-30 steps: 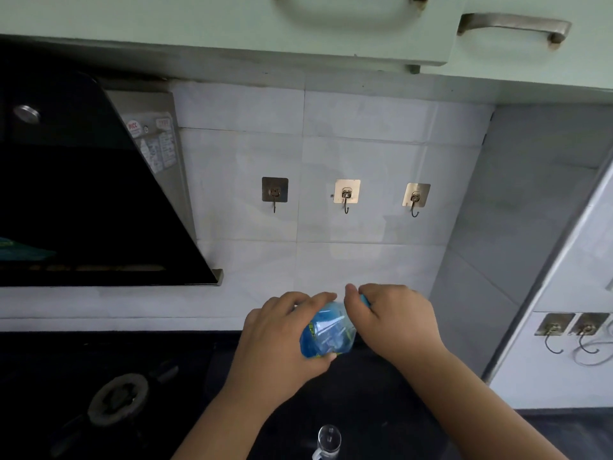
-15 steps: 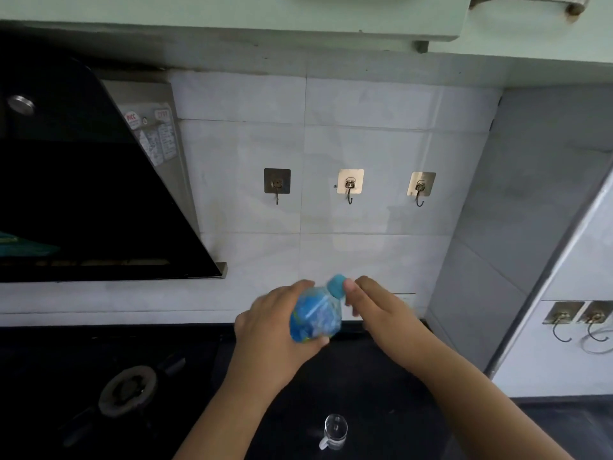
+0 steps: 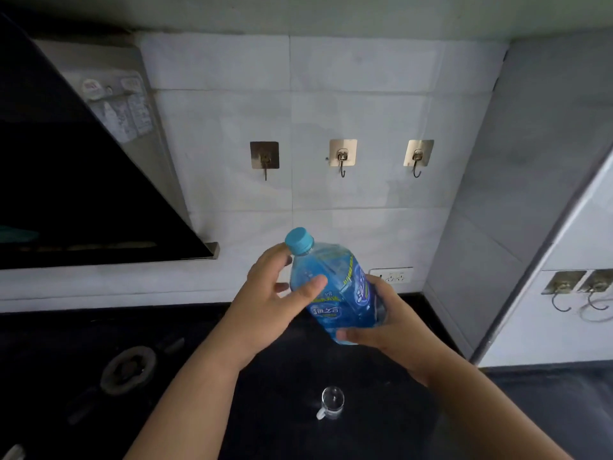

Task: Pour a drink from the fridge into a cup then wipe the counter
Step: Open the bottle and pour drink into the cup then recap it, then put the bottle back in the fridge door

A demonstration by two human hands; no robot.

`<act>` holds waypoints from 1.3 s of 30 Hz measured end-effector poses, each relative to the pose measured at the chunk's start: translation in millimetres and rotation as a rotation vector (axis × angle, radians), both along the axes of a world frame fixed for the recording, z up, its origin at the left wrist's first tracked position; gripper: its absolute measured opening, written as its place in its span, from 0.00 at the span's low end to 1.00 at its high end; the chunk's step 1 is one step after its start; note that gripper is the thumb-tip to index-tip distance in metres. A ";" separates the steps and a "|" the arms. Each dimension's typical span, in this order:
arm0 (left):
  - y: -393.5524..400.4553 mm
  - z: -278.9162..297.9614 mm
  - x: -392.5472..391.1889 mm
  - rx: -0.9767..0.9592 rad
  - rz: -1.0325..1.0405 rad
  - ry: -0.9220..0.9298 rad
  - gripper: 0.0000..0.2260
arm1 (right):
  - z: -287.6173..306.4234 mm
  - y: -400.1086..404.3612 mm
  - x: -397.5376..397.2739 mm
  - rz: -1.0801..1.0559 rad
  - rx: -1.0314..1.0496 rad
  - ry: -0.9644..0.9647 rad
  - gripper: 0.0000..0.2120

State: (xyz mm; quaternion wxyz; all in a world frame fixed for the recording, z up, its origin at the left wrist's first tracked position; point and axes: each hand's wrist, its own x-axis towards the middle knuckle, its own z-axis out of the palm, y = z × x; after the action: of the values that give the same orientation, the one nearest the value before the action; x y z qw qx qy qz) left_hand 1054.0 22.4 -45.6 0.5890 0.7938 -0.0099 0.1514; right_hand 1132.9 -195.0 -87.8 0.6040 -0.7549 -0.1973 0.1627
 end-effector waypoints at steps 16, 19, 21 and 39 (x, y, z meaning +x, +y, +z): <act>-54.3 24.5 42.0 0.110 0.277 0.035 0.17 | -37.0 -16.6 43.9 0.211 0.099 0.237 0.40; -68.3 27.3 49.4 0.154 0.302 0.037 0.18 | -34.8 -26.9 62.1 0.253 0.093 0.237 0.41; -78.4 27.7 52.1 0.180 0.326 0.040 0.18 | -33.2 -33.7 72.4 0.286 0.067 0.224 0.42; -117.0 -7.3 -105.0 0.126 0.904 0.127 0.15 | -74.8 15.8 -3.8 0.862 -0.048 0.221 0.42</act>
State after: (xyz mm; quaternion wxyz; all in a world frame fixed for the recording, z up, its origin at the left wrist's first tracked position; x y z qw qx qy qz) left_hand 949.0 -94.5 -53.0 0.4139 0.7604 0.3641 0.3434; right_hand 1129.1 -179.2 -162.6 0.4805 -0.5957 -0.4244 0.4839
